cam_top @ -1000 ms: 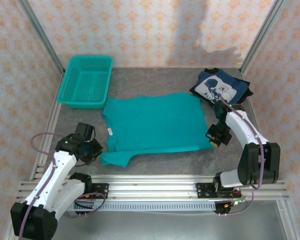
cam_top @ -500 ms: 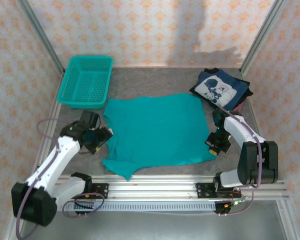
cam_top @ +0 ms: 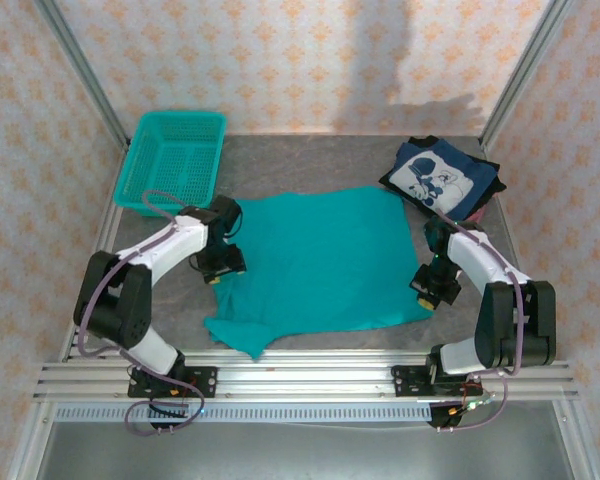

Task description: Fold and stack the t-shirts

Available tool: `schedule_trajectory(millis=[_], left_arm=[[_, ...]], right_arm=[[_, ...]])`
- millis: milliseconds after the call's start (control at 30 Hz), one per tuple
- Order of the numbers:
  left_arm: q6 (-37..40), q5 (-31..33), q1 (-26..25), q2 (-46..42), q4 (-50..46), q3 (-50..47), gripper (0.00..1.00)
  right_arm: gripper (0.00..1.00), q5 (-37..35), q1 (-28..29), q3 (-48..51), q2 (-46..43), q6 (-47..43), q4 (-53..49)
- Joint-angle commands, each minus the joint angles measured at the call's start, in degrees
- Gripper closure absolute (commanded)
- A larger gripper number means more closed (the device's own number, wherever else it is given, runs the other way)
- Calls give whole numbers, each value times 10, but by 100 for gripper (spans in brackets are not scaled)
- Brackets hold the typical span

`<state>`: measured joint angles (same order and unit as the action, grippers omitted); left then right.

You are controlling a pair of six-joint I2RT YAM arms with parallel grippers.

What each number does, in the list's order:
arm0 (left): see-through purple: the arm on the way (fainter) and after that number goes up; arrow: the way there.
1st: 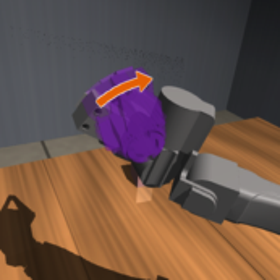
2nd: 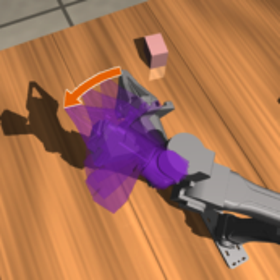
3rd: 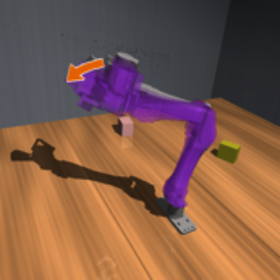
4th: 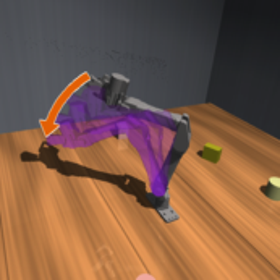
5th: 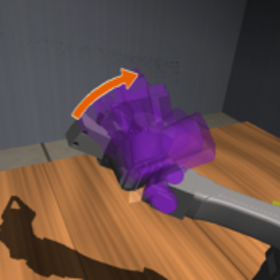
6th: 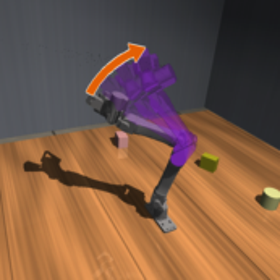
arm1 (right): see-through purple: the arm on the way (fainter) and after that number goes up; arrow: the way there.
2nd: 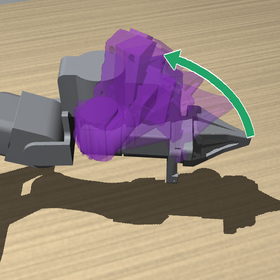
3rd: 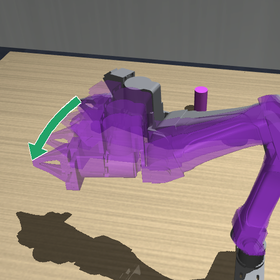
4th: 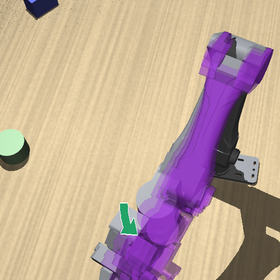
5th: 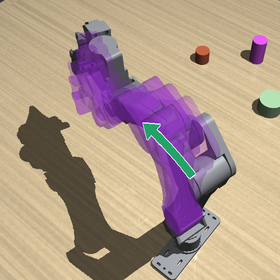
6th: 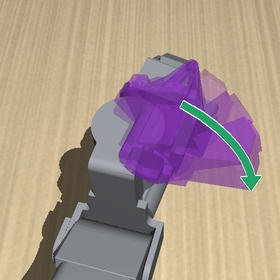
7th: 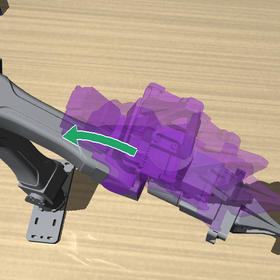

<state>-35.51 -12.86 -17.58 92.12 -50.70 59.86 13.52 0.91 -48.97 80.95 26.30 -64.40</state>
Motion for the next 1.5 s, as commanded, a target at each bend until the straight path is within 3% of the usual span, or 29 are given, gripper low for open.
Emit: schedule_trajectory(millis=[0,233,333,633,800,933,1100,1200,1467], left_arm=[[29,37,-8,24,-25,8,52],[40,76,-7,44,-55,-4,69],[36,98,2,36,-68,-17,82],[-37,158,83,-72,-83,-108,97],[-66,171,96,-119,-90,-72,76],[-73,174,46,-89,-96,30,53],[-61,107,-18,43,-63,151,50],[-49,119,-50,134,-49,213,50],[-39,113,-61,322,-36,358,51]], right_arm=[[100,-3,-3,-8,0,-1,1],[100,-3,-3,-13,0,2,2],[100,-1,-3,-17,3,3,3],[100,-5,-3,-27,5,4,2],[100,-2,-3,-32,17,0,2],[100,-2,-4,-35,21,-2,4],[100,-4,-4,-36,25,-3,5],[100,-8,-4,-34,20,-1,7],[100,-21,-9,-30,11,-1,4]])
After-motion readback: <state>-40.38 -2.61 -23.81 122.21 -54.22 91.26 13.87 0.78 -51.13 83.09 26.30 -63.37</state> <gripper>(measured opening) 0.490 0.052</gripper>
